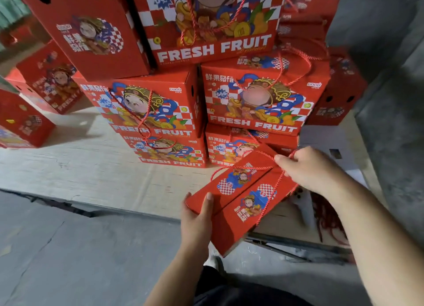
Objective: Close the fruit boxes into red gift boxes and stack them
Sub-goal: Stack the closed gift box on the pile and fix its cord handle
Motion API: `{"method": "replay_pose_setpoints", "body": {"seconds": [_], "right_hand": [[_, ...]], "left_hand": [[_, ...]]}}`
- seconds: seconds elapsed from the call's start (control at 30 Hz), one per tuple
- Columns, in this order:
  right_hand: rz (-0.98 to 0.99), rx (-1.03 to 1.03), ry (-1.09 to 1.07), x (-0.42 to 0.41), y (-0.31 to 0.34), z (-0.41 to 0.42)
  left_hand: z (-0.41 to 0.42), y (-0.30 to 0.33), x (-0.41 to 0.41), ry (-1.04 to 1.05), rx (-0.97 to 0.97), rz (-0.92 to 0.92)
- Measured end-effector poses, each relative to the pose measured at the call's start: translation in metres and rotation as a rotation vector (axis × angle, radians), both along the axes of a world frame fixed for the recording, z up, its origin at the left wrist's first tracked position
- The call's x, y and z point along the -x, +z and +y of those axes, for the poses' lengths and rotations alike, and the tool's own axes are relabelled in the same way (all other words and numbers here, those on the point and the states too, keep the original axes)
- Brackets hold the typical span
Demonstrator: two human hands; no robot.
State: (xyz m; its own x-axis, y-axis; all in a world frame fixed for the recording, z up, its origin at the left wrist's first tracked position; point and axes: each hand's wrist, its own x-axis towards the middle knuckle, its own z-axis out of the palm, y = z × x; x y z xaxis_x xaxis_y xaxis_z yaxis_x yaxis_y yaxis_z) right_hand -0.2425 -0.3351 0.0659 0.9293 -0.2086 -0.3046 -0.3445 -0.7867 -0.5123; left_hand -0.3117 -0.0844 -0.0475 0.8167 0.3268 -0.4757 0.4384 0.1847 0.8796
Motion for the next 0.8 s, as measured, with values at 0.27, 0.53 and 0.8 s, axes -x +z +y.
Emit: {"method": "replay_pose_setpoints", "body": {"seconds": [0.27, 0.53, 0.8], "right_hand": [[-0.073, -0.099, -0.263, -0.016, -0.072, -0.009], [-0.057, -0.574, -0.683, 0.015, -0.095, 0.036], [0.096, -0.395, -0.631, 0.02, -0.083, 0.042]], "left_hand": [[0.049, 0.007, -0.118, -0.333, -0.387, -0.18], [0.062, 0.013, -0.161, -0.419, -0.617, -0.101], [0.072, 0.007, -0.117, -0.423, -0.149, 0.068]]}}
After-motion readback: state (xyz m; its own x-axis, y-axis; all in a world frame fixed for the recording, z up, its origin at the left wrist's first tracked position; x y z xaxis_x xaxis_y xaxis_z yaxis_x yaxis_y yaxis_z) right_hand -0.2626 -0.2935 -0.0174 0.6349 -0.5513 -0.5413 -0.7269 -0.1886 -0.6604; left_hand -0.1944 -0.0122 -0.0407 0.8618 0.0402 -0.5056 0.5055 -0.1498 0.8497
